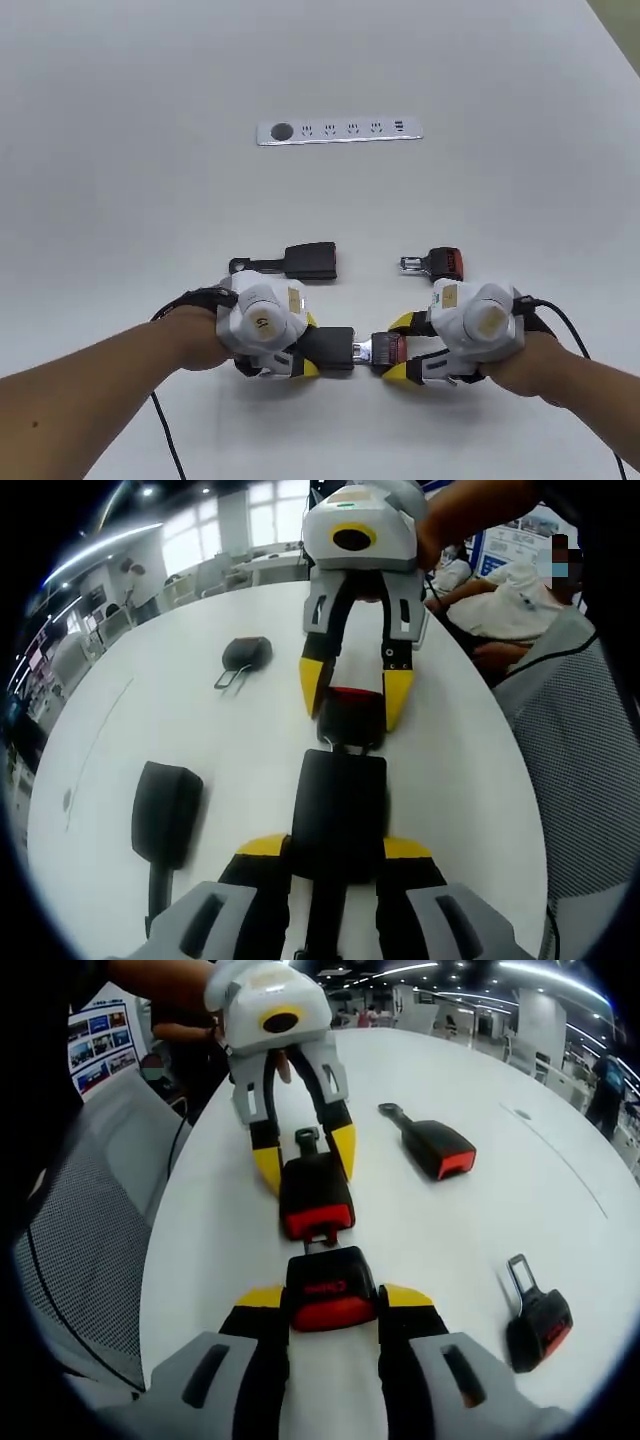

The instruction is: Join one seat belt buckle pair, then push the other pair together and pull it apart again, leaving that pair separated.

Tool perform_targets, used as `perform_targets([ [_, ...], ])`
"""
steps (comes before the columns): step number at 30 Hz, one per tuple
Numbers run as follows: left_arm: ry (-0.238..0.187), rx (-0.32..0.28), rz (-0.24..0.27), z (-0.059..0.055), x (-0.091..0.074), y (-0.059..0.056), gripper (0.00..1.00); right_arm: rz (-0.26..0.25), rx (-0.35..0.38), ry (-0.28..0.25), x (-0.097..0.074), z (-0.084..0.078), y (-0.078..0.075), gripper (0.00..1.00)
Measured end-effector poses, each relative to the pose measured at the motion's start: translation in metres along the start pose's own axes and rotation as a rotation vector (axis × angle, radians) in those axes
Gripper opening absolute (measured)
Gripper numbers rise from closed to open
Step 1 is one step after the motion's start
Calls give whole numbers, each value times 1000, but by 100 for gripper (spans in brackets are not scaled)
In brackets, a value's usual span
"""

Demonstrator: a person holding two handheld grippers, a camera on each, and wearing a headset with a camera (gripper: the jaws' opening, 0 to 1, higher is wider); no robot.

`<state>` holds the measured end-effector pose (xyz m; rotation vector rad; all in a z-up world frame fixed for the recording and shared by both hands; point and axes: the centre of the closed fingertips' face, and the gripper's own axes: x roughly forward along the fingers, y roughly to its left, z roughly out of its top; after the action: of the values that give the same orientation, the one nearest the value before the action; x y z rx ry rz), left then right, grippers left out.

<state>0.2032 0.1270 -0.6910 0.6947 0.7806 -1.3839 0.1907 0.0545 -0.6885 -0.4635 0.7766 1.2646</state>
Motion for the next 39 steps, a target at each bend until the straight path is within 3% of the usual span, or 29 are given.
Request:
perform_targets([
  [20,23,6,-8,1,1,0,33,-1,12,-12,12,10,-1,33],
  [26,29,14,-18,1,-1,-4,33,-1,12,-17,14,8,-10,33],
  [28,25,13,-18,1,-2,-4,33,5,3,-16,8,15,-3,33],
  [39,19,42,-37,-1,-3,-3,33,9,0,-14,15,8,-8,33],
])
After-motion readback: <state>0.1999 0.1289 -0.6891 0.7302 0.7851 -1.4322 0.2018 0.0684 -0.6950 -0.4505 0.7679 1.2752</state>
